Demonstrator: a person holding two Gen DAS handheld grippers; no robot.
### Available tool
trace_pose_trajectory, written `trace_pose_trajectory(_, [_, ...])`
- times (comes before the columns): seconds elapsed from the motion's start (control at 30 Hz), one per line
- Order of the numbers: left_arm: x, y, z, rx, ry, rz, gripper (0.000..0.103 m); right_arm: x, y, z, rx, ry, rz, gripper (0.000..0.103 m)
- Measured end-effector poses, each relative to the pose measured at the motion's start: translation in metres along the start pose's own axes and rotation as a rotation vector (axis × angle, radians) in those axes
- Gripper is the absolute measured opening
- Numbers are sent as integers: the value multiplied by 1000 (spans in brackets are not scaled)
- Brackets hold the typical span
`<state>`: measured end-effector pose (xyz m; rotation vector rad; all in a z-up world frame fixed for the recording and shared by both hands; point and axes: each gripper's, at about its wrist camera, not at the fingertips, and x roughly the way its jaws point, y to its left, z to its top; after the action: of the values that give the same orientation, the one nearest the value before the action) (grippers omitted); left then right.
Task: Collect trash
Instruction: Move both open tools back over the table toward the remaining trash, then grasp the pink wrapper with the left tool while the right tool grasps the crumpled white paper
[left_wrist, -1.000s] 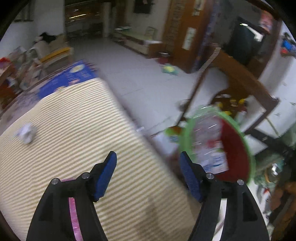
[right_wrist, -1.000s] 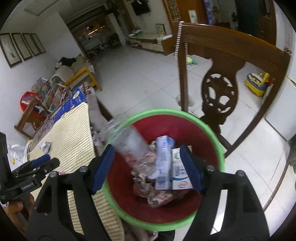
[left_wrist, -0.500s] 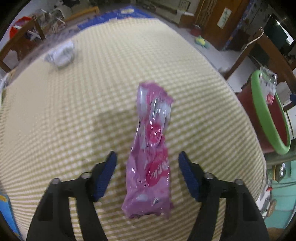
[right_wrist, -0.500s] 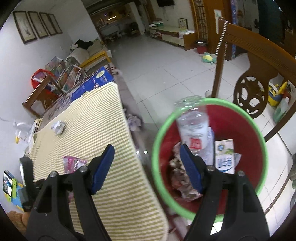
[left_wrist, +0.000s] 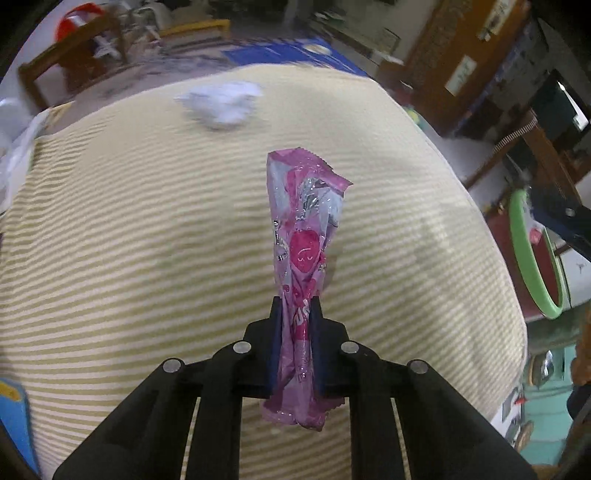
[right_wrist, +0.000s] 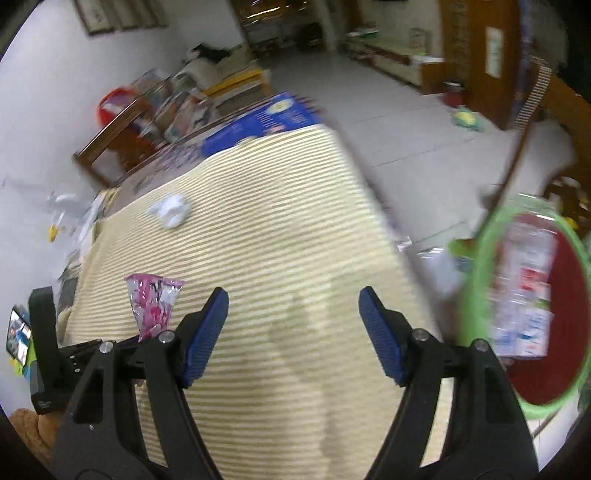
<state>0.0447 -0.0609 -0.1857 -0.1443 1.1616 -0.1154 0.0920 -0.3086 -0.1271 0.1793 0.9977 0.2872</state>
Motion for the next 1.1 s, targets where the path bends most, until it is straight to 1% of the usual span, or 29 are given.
trace_pose_trajectory(0.1, [-9, 26, -4, -27, -12, 19, 12, 36, 45, 14, -53, 28, 46, 71])
trace_pose_trajectory(0.17, [-12, 48, -8, -46, -19, 40, 12, 60, 71, 26, -75, 39, 68, 76])
trace_pose_trajectory(0.2, [-11, 53, -8, -53, -20, 44, 12, 70, 80, 32, -82, 44, 77, 77])
trace_pose_trajectory(0.3, [-6, 79, -13, -90, -13, 42, 12, 110, 113, 55, -107, 66, 86, 81])
trace_pose_trajectory(0.43, [7, 98, 4, -114, -7, 17, 12, 154, 135, 81, -117, 102, 62, 83])
trace_pose_trajectory(0.53, [16, 105, 12, -120, -6, -6, 12, 180, 147, 96, -127, 110, 49, 86])
trace_pose_trajectory(0.6, [19, 108, 15, -124, -8, -17, 12, 192, 152, 101, -137, 123, 50, 89])
trace_pose_trajectory(0.73, [24, 115, 22, -144, -16, -36, 12, 218, 169, 106, -190, 170, 47, 88])
trace_pose_trajectory(0.77, [25, 116, 23, -151, -16, -38, 12, 224, 172, 106, -207, 183, 43, 81])
trace_pose_trajectory(0.8, [27, 118, 25, -156, -16, -40, 12, 230, 175, 105, -224, 206, 39, 65])
trace_pose_trajectory(0.83, [28, 119, 25, -162, -16, -41, 13, 233, 177, 105, -229, 217, 43, 58])
trace_pose_trajectory(0.93, [28, 120, 26, -174, -22, -36, 13, 225, 178, 104, -237, 194, 61, 49])
trace_pose_trajectory(1.03, [24, 121, 27, -184, -33, -29, 13, 204, 177, 102, -255, 167, 81, 48])
trace_pose_trajectory(1.1, [19, 120, 27, -186, -46, -26, 13, 182, 175, 97, -277, 141, 88, 48])
